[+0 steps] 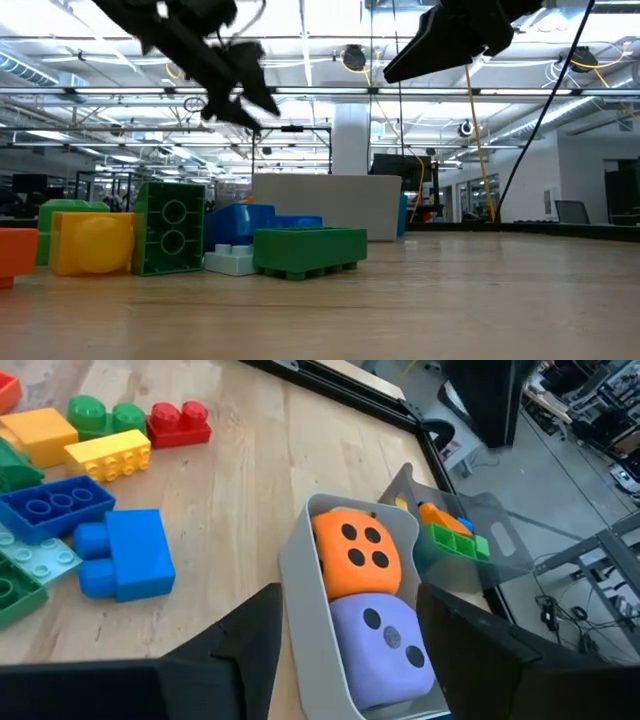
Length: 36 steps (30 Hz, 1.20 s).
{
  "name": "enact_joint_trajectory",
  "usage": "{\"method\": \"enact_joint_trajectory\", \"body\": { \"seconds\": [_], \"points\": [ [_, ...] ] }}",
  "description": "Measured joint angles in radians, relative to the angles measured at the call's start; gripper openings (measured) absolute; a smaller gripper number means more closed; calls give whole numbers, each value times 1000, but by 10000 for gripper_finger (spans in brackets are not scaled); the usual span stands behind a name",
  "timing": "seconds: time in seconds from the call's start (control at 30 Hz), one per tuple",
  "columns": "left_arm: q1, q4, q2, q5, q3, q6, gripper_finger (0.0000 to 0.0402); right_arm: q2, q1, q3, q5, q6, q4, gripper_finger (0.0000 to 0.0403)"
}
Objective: Pick & Place Toys
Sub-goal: Put the blue game piece into the black bin
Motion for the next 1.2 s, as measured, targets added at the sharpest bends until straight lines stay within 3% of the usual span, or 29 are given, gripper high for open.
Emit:
{"method": "enact_joint_trajectory", "body": {
  "seconds": [0.33,0.57,0.7,0.9,1.1,1.2],
  "points": [
    [-394,-42,-161,-129,0,147,302,0,0,0,-1,28,1,199],
    [-568,29,-181,-139,1,273,309,0,0,0,-1,43,1,198],
    [-613,102,-169,-139,1,295,307,0,0,0,-1,43,1,197],
    [-635,231,-165,-138,1,182,305,0,0,0,-1,21,1,198],
    [-646,257,-126,-138,2,138,309,1,0,-9,-5,14,6,198],
    [-647,263,-78,-138,0,117,309,1,0,-29,-80,15,4,198]
  ]
}}
